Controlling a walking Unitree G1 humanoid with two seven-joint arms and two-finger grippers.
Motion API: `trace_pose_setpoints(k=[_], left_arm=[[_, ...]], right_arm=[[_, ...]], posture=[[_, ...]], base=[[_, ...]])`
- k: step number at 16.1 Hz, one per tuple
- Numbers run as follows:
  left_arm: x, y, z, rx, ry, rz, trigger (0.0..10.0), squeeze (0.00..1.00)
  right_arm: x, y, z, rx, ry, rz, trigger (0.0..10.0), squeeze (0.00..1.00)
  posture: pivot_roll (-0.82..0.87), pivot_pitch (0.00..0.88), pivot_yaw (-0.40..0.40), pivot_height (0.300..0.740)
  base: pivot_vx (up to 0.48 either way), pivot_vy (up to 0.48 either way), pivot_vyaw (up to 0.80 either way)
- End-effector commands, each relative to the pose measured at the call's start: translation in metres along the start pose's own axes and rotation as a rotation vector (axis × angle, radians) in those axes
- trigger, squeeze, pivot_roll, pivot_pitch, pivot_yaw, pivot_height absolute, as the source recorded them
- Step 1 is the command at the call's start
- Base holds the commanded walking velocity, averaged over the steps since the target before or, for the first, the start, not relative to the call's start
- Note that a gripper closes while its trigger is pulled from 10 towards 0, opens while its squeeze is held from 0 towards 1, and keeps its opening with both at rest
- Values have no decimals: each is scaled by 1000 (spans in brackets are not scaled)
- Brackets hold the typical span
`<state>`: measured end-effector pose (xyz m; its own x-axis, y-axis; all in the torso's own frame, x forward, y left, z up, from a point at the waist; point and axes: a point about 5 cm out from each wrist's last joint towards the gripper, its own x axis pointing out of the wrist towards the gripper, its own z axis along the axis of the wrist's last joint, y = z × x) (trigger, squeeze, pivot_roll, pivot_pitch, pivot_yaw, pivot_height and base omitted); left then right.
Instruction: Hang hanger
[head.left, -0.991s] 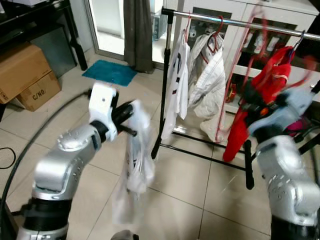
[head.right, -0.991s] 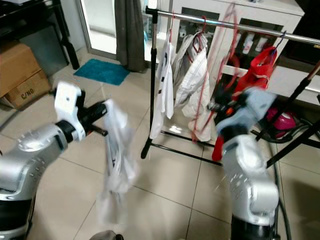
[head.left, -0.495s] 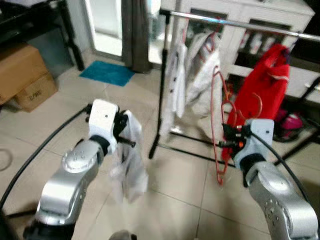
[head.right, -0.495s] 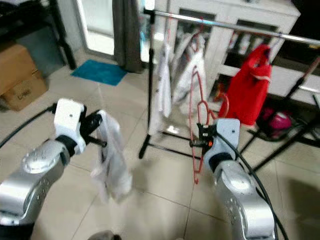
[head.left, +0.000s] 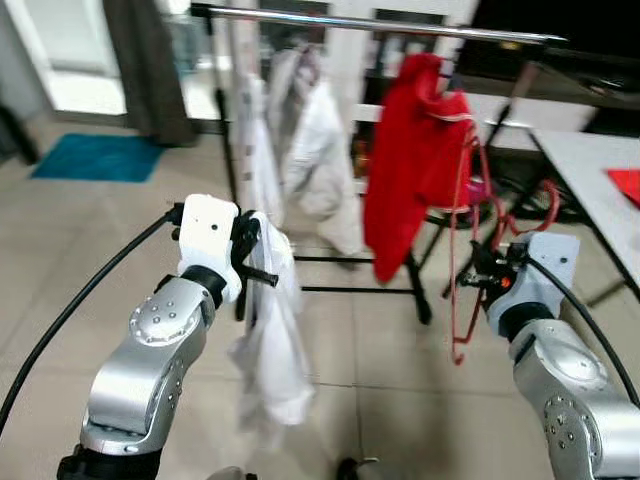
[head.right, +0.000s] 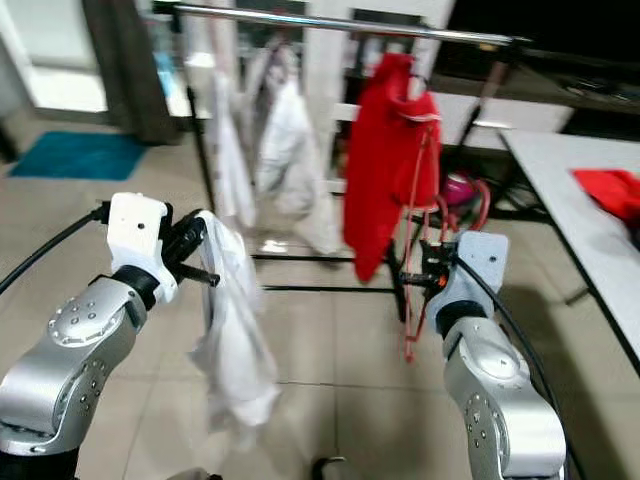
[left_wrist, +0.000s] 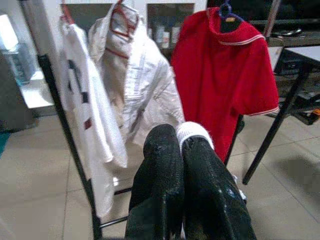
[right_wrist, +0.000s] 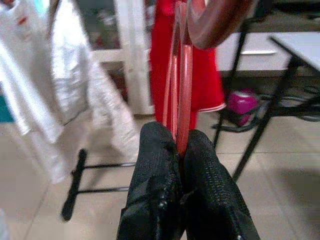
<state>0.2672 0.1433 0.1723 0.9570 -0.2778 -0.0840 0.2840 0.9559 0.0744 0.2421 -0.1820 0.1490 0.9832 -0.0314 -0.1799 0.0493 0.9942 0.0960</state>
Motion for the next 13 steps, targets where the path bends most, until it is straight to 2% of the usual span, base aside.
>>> trace_pose_setpoints(k=[1,3,5,6,7,8,13], left_arm=[[-3,0,7,12,-30,15,10000,0],[-4,-2,6,18,-28,9,10000,0],[-1,-3,6,55,-25,15,10000,0],[-1,-3,6,54,-26,13,10000,0],[-1,-3,6,52,-27,12,10000,0],[-1,-3,7,47,-30,13,10000,0],[0,-4,6,51,-29,14,10000,0]], right_arm=[[-2,-2,4,-13,-10,-20,10000,0],[-5,2,2,39,10,23,10000,0],[-5,2,4,80,-1,8,10000,0],[-4,-1,6,64,-24,-34,10000,0],[-2,-7,7,4,-55,-143,10000,0],[-1,-8,8,1,-76,-187,10000,0],[-2,-5,6,0,-30,-174,10000,0]], posture=[[46,23,-55,740],[45,20,-59,740],[45,19,-63,740],[44,20,-62,740],[42,18,-62,740],[43,15,-62,740],[42,10,-64,740]], base=[[0,0,-775],[0,0,-769],[0,0,-750],[0,0,-744],[0,0,-744],[0,0,-769],[0,0,-770]])
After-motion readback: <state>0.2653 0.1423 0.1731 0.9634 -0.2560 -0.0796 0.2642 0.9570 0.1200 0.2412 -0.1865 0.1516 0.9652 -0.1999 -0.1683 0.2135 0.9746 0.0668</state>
